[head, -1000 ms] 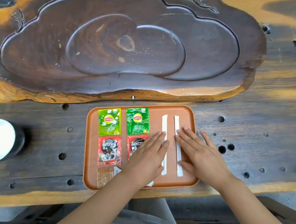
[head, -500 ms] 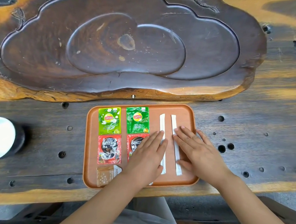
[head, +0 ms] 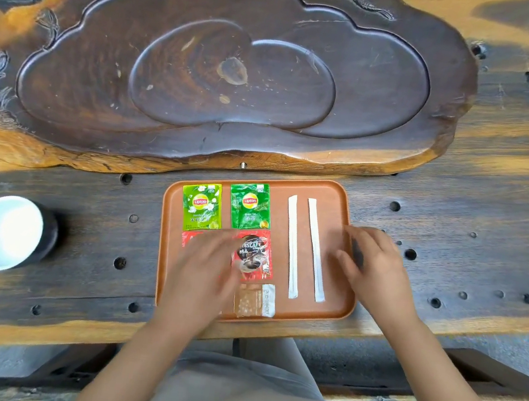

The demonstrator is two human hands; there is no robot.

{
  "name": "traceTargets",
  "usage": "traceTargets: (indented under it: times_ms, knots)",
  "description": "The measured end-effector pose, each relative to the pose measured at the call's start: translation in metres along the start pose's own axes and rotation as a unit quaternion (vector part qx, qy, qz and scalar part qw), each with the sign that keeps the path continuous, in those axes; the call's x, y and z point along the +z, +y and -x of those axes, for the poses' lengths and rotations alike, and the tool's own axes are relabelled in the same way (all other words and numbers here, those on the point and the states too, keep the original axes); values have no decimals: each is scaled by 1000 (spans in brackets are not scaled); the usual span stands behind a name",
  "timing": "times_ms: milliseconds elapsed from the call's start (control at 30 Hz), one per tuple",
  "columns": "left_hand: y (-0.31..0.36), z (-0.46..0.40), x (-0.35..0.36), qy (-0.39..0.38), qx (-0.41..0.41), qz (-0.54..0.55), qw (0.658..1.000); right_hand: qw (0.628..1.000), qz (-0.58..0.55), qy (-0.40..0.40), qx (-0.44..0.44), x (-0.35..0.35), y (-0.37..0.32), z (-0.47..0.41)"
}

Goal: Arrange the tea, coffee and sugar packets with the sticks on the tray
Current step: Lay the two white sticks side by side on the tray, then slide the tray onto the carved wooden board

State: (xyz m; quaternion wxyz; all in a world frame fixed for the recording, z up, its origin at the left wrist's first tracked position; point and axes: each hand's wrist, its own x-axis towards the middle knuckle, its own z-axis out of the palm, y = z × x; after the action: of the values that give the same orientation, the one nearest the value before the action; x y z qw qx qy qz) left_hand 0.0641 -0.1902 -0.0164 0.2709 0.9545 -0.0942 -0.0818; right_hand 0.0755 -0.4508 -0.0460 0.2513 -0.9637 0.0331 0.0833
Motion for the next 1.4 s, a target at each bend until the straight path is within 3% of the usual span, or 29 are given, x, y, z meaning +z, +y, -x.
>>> traceTargets:
  times_ms: [100,200,333,500,600,900,1400]
  knots:
    - [-35,13,-27,89,-158,26,983,996,-31,-5,78,1,0,8]
    - [-71,24,-40,74,-286,-8,955,987,-61,-33,145,4,0,15]
    - [-82,22,-40,-5,-356,49,933,982,-61,-61,170,5,-5,13]
    - [-78,17,-32,-47,-413,169,894,975,-76,-84,193,3,-5,7]
    - [-77,18,-29,-58,-416,207,884,968,-93,-91,215,0,-6,5]
    - [-74,23,-41,8,-376,272,886,958,-175,-73,216,-22,-9,6]
    - [-91,-16,-109,75,-286,349,889,943,-298,-49,139,-67,-46,-56]
